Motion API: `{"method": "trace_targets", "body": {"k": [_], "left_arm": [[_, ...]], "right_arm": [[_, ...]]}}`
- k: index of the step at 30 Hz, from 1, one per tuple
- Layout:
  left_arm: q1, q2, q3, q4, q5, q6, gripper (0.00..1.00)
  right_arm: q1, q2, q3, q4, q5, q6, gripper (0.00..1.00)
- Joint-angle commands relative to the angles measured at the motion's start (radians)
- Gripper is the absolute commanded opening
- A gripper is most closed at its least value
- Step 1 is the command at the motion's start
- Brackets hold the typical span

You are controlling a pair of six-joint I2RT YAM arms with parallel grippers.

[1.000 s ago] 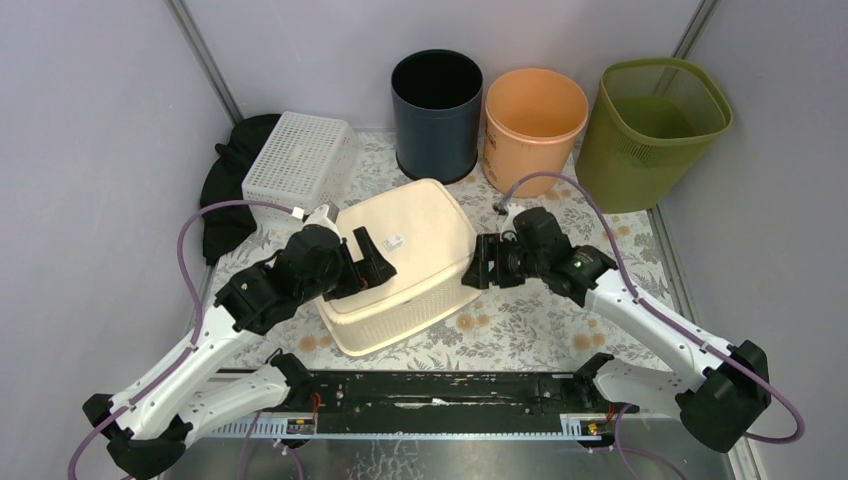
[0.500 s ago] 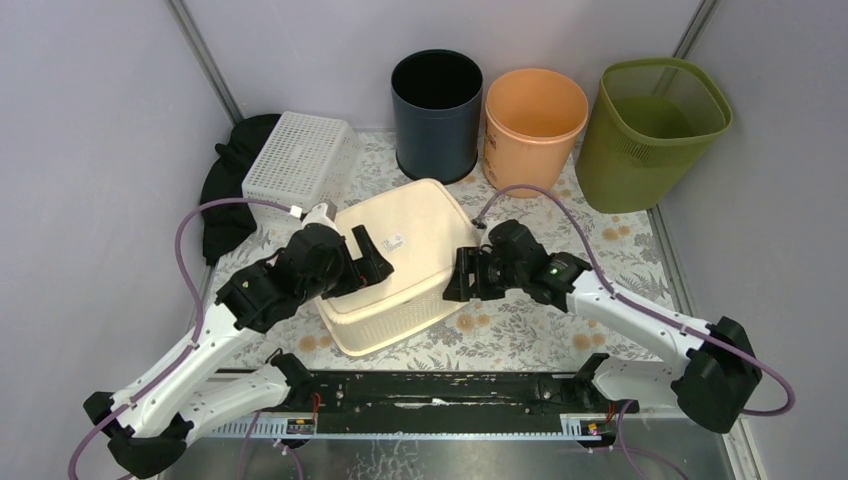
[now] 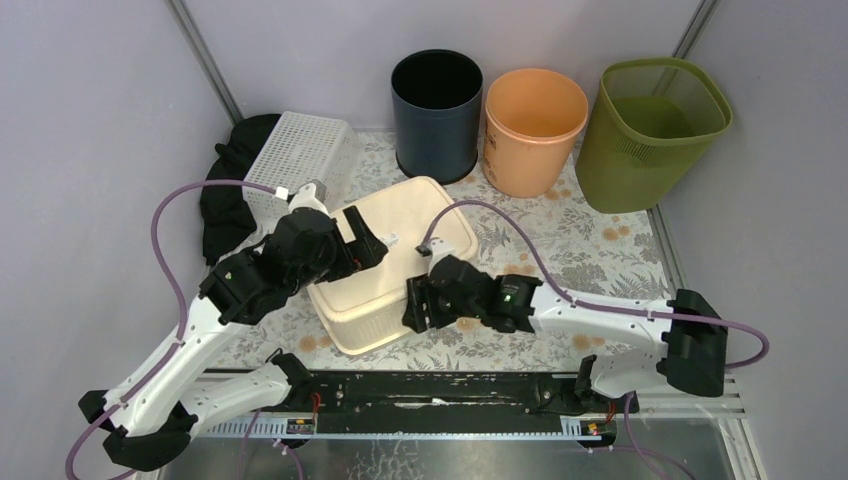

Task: Turn the large container upside down
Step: Move the container to the center of the board.

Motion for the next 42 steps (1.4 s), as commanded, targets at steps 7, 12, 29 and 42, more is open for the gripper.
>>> {"method": "trace_targets", "body": {"k": [7, 12, 29, 42], "left_arm": [[-0.003, -0.015, 0.099, -0.081, -0.069, 0.014, 1.00], [-0.003, -0.014, 0.119, -0.107, -0.080, 0.020, 1.00], [-0.003, 0.007, 0.082, -0.059, -0.060, 0.032, 1.00], [-0.003, 0.000, 0.054, -0.051, -0.050, 0.045, 1.00]], "right_arm": [[0.120, 0.245, 0.180, 0.096, 0.106, 0.052, 0.64], [0.120, 0.218, 0.224, 0.096, 0.073, 0.000, 0.65], [-0.428, -0.230, 0.229, -0.289, 0.026, -0.151, 0.70], [-0.863, -0.115, 0.079, -0.059, -0.412, -0.105, 0.82]]}}
